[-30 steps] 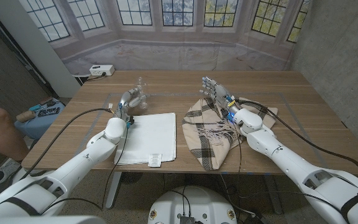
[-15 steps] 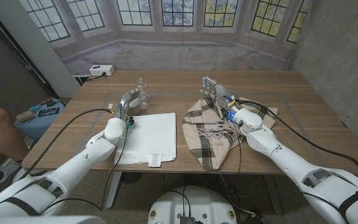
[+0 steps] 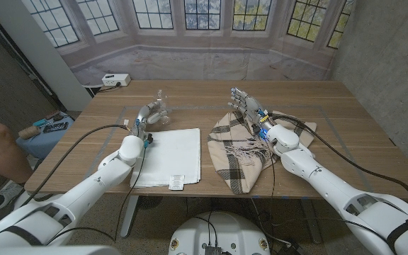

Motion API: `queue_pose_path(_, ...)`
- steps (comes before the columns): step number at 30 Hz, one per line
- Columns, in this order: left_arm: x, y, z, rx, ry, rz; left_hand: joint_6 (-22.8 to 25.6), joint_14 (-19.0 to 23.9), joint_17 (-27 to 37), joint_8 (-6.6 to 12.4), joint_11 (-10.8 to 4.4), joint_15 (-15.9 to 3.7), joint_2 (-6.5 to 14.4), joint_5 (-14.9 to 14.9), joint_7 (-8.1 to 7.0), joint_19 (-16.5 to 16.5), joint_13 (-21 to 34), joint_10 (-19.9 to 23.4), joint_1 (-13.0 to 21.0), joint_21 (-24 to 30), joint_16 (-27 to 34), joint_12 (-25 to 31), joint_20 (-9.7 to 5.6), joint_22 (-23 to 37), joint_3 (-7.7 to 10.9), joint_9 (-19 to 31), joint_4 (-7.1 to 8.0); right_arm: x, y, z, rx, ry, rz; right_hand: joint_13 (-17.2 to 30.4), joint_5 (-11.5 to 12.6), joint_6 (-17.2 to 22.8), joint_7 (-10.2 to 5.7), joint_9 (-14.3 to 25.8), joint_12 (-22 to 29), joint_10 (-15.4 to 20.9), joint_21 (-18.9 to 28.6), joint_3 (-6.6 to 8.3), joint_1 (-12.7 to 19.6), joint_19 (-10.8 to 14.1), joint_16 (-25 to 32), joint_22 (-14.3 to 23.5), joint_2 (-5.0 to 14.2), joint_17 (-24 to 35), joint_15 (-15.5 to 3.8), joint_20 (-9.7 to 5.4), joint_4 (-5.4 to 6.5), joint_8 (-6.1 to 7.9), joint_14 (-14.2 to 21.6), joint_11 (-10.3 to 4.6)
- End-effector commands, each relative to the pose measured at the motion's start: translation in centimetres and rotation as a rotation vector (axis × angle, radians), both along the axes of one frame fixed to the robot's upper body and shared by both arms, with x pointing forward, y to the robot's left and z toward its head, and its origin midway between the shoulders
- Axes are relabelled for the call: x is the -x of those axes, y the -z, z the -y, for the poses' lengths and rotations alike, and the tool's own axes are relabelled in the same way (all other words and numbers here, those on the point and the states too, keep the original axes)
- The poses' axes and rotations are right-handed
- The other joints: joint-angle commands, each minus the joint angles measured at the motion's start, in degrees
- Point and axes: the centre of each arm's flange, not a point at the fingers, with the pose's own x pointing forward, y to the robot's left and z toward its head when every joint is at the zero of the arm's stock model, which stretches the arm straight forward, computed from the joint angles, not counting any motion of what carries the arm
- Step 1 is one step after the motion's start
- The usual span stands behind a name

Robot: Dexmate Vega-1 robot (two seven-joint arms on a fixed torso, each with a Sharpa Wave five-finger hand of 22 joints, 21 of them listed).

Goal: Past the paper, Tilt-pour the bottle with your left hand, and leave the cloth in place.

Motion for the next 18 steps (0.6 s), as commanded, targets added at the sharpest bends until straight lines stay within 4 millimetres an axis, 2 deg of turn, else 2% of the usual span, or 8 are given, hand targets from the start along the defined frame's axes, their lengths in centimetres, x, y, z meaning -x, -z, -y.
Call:
queue_pose_path(1,0.38,-0.17,0.25,0.001,0.017,0.005,-1.26,-1.64,-0.24,-1.14,0.74,1.0,2.33,-0.37,-1.57,-1.09,0.08,-1.53,2.06,-0.49,-0.67,-0.37,0.27,0.07,-0.71,0.09,0.01,0.35,-0.06,0.24,0.002,-0.001,0.008,0.31,-0.02,0.72,-0.09,0.34,0.11,0.16,0.0,0.49,0.17,0.15,-0.07,0.17,0.32,0.26,0.32,-0.09,-0.05,0.21,0.16,0.13)
queue_pose_path(6,0.67,-0.09,0.33,0.005,0.024,0.007,-3.43,-3.1,-0.57,-2.0,0.86,1.59,1.91,-0.55,-1.43,-1.69,-0.2,-3.44,1.87,-0.67,-1.14,-0.91,0.37,0.09,-1.17,0.04,0.16,0.48,-0.28,0.27,0.01,-0.006,0.014,0.31,-0.02,0.75,-0.08,0.34,0.11,0.16,0.01,0.5,0.18,0.17,-0.08,0.17,0.34,0.27,0.23,-0.04,-0.05,0.22,0.12,0.13)
queue_pose_path(12,1.02,0.24,0.31,0.012,0.033,-0.001,-6.64,-5.02,-0.92,-2.82,1.98,3.13,1.64,-0.64,-1.78,-2.44,-0.77,-5.84,1.58,-0.84,-1.54,-1.43,1.17,0.12,-1.66,-0.17,0.39,0.62,-0.13,0.32,0.013,-0.009,0.014,0.31,-0.03,0.77,-0.08,0.34,0.12,0.18,0.01,0.48,0.2,0.18,-0.07,0.17,0.29,0.25,0.33,-0.04,-0.08,0.22,0.15,0.11)
queue_pose_path(16,1.27,0.54,0.17,0.015,0.04,-0.01,-8.94,-6.46,-1.17,-3.11,3.13,4.03,1.42,-0.72,-2.18,-2.99,-1.33,-7.76,1.43,-0.97,-1.73,-1.73,1.57,0.09,-2.0,-0.38,0.46,0.66,0.14,0.25,0.013,-0.013,0.01,0.31,-0.03,0.79,-0.16,0.34,0.11,0.18,-0.01,0.47,0.17,0.14,-0.05,0.17,0.32,0.27,0.33,-0.01,-0.04,0.23,0.18,0.13)
queue_pose_path(18,1.37,0.69,0.06,0.016,0.047,-0.014,-10.55,-7.36,-1.27,-3.27,4.36,4.72,1.37,-0.78,-2.42,-3.35,-1.74,-8.78,1.2,-1.04,-1.77,-1.77,1.95,0.09,-2.24,-0.53,0.6,0.69,0.27,0.2,0.013,-0.013,0.009,0.31,-0.03,0.8,-0.21,0.34,0.11,0.16,-0.01,0.48,0.17,0.14,-0.05,0.17,0.33,0.27,0.29,0.0,-0.04,0.23,0.19,0.16)
